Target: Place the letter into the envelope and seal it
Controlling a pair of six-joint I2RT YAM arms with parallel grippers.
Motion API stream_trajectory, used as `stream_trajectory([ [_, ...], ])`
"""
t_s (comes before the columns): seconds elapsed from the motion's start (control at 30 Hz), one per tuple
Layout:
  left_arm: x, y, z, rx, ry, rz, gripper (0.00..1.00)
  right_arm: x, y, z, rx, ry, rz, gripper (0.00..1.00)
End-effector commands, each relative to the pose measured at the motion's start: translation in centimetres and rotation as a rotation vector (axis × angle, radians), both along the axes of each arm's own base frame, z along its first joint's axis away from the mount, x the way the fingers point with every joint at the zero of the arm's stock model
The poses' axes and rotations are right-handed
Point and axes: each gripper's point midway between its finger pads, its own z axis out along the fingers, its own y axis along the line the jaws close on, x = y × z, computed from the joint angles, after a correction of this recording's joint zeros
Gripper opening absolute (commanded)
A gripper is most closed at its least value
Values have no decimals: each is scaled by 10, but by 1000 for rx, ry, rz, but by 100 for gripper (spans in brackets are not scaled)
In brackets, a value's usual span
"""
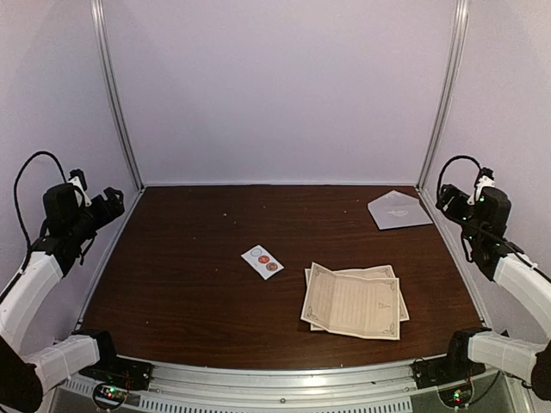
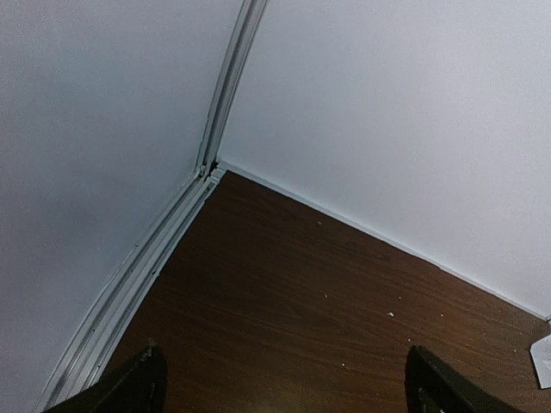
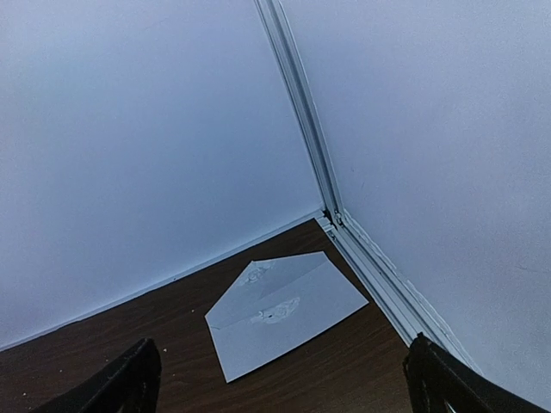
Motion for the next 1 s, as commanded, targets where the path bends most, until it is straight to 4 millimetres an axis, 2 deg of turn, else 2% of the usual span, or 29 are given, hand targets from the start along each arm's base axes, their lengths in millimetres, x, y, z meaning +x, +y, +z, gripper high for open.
stream_trajectory([
  [0.0, 0, -9, 13, -11, 16, -48, 98, -4, -1, -7, 32, 39, -10, 100],
  [0.17, -3, -9, 20, 16, 13, -54, 98, -3, 9, -4, 63, 38, 43, 100],
  [0.3, -1, -36, 36, 54, -24, -226, 98, 1, 37, -12, 107, 100, 203, 100],
  [0.33, 0, -44, 40, 57, -29, -279, 98, 2, 46, -17, 131, 122, 250, 100],
  [0.47, 9, -69, 59, 129, -34, -370, 98, -7, 85, -61, 262, 272, 421, 100],
  [0.53, 13, -85, 70, 172, -75, -396, 98, -18, 115, -86, 289, 361, 497, 98],
  [0.67, 19, -109, 84, 171, -153, -484, 98, -44, 151, -123, 301, 508, 540, 95],
  [0.73, 22, -107, 82, 184, -161, -476, 98, -58, 155, -138, 321, 578, 527, 92],
  [0.83, 22, -101, 66, 204, -129, -446, 97, -83, 156, -161, 349, 683, 507, 89],
  [0.97, 20, -103, 53, 197, -111, -460, 98, -120, 157, -179, 394, 805, 504, 88],
])
